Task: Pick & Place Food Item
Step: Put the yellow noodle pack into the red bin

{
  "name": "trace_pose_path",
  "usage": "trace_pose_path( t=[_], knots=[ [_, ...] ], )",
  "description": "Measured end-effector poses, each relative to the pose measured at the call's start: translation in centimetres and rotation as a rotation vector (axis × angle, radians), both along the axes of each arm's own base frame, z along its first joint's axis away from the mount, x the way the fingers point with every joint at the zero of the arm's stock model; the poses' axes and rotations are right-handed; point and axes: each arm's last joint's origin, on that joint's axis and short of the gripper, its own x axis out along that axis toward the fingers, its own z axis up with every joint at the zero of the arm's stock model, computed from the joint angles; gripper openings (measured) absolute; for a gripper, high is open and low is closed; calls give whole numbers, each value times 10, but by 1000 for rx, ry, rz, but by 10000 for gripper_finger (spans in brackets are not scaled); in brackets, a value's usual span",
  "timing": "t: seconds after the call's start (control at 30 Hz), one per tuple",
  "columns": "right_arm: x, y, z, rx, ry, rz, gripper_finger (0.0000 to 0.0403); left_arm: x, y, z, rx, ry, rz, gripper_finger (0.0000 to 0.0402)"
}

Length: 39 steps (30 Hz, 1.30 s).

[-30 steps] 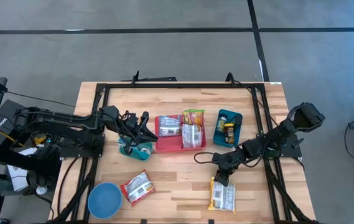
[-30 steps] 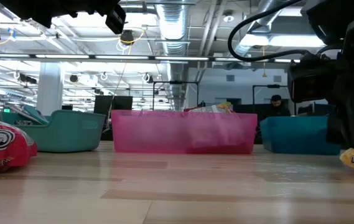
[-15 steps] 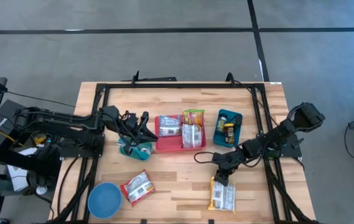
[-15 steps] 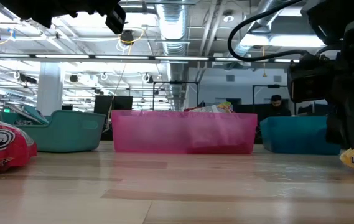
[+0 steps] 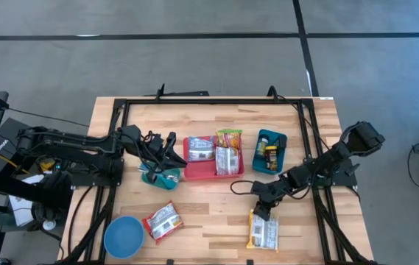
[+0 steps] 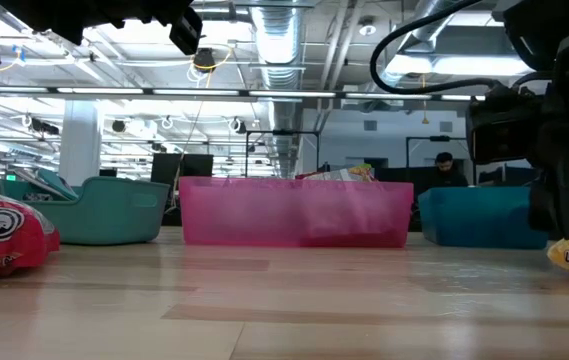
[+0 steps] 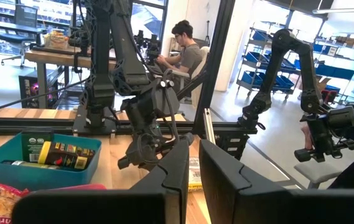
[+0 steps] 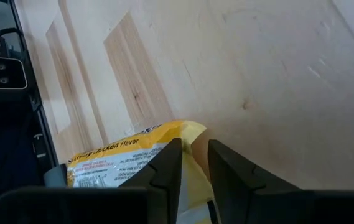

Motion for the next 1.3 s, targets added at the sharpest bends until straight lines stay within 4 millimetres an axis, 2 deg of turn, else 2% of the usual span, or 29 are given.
trace_pose_path(
  t=[0.17, 0.5, 1.3],
  knots=[
    [0, 0, 0, -1, 1, 0, 64, 0, 0, 0, 0, 0, 0, 32],
    [0, 0, 0, -8, -5, 12, 3, 0, 0, 0, 0, 0, -1, 32],
    [15, 2, 13, -210, -247, 87, 0, 0, 0, 0, 0, 0, -1, 32]
  ],
)
